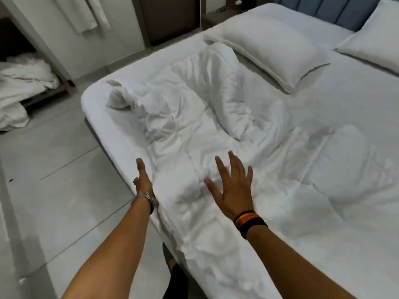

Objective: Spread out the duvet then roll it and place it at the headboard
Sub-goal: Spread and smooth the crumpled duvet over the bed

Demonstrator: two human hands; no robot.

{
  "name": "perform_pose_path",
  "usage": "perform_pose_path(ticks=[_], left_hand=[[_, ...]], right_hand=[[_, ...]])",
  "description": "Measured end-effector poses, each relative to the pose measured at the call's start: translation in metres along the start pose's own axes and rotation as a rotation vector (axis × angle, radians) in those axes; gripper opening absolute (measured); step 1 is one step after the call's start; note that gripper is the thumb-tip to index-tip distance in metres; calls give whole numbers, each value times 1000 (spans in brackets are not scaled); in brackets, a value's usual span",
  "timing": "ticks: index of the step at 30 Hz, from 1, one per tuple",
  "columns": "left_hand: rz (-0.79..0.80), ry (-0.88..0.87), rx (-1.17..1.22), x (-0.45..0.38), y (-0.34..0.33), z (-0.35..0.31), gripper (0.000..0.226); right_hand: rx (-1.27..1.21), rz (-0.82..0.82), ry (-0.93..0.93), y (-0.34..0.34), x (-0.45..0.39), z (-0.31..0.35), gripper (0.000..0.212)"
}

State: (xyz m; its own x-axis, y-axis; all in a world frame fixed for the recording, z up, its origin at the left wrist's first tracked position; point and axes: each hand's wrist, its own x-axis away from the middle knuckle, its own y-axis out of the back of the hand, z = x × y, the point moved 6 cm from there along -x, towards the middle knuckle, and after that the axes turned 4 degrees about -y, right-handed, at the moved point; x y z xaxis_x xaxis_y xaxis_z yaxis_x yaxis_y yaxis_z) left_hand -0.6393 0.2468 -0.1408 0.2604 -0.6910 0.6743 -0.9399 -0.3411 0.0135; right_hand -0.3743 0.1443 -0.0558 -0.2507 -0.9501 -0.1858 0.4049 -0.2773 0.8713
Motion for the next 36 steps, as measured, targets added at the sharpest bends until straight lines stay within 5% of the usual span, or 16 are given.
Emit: perform_pose_path(ticks=[5, 11, 16, 18, 21, 23, 27, 32, 36], left_hand=[[50, -155, -276, -102, -48, -72, 147], [33, -223, -617, -168, -116, -96, 153], [122, -273, -567, -182, -118, -114, 73], [55, -404, -500, -183, -89, -162, 61], [-58, -536, -427, -194, -24, -241, 79], [1, -513, -483, -204, 13, -271, 98], [202, -251, -564, -215, 52, -271, 137], [38, -47, -239, -281, 66, -327, 159], [94, 124, -157, -374, 33, -371, 156]], right_hand=[[201, 318, -135, -97, -123, 29, 87], [346, 474, -283, -169, -111, 1, 97], [281, 503, -353, -171, -123, 7, 95], [219, 512, -373, -172, -131, 21, 95], [234, 510, -279, -182, -148, 58, 91], [269, 548, -241, -193, -160, 88, 88], [139, 523, -348, -197, -189, 135, 83], [-57, 244, -248, -186, -308, 204, 82], [-85, 175, -210, -225, -415, 253, 83]])
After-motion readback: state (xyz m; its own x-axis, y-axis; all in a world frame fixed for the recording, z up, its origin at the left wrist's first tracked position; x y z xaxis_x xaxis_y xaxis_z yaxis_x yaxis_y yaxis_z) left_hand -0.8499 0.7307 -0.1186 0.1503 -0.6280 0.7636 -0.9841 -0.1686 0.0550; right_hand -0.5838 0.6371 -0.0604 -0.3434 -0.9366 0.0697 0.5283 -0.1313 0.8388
